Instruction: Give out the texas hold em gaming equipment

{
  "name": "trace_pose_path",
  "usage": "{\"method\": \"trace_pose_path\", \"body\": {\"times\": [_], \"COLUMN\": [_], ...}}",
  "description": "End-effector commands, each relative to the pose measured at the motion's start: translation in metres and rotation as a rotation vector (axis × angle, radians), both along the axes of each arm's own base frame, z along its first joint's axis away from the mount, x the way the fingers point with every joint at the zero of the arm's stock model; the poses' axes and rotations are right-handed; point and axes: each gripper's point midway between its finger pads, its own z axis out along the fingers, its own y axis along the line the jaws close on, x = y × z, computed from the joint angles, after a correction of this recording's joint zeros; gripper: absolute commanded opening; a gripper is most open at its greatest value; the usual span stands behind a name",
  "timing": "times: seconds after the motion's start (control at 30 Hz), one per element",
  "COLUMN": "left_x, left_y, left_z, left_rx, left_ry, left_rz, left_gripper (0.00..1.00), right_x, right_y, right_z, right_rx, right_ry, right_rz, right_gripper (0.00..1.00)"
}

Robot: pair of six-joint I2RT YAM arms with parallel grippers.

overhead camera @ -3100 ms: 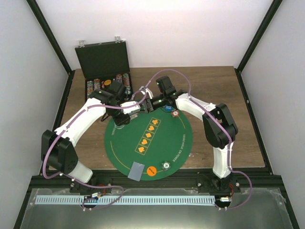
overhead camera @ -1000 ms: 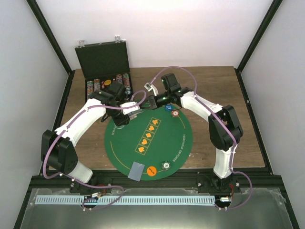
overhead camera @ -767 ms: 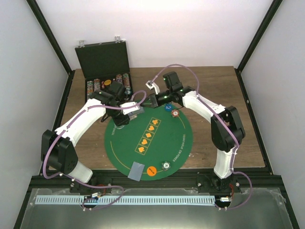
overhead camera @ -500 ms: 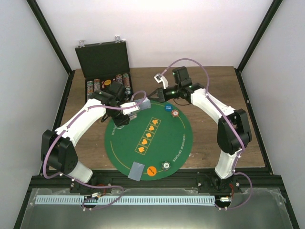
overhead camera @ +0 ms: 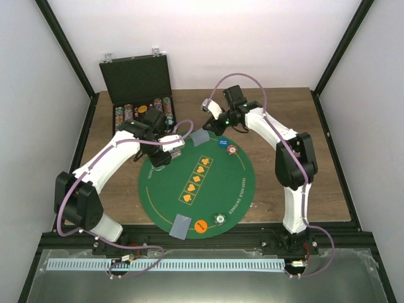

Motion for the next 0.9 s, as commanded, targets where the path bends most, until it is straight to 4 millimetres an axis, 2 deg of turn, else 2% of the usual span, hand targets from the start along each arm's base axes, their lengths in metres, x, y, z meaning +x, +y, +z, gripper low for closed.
{"method": "trace_pose_path", "body": {"times": [0.0, 0.1, 0.27, 0.43, 0.53, 0.63, 0.73, 0.87], "left_x": [0.002, 0.002, 0.003, 0.005, 0.004, 0.002, 0.003, 0.003], "left_y": [0.002, 0.002, 0.001, 0.001, 0.002, 0.004, 0.006, 0.006], "left_z": [0.001, 0.001, 0.000, 0.003, 0.004, 0.002, 0.001, 0.003], "left_rx": [-0.002, -0.003, -0.002, -0.004, -0.004, -0.001, 0.000, -0.007], "left_ry": [-0.011, -0.010, -0.008, -0.012, -0.015, -0.011, -0.012, -0.016], "left_rz": [0.006, 0.006, 0.005, 0.007, 0.009, 0.012, 0.015, 0.021], "left_gripper": [0.40, 0.40, 0.40, 0.40, 0.40, 0.40, 0.40, 0.40], "right_x": [0.026, 0.039, 0.059, 0.073, 0.081, 0.090, 0.089, 0.088], "right_y": [-0.012, -0.017, -0.020, -0.010, -0.009, -0.006, -0.003, -0.003], "right_z": [-0.045, -0.071, -0.103, -0.119, -0.123, -0.113, -0.105, -0.108], "right_rx": [-0.194, -0.280, -0.400, -0.509, -0.569, -0.593, -0.593, -0.612], "right_ry": [-0.114, -0.133, -0.217, -0.377, -0.476, -0.590, -0.668, -0.688], "right_rz": [0.088, 0.110, 0.133, 0.192, 0.211, 0.218, 0.248, 0.265], "right_gripper": [0.01, 0.01, 0.01, 0.01, 0.01, 0.01, 0.01, 0.01]}}
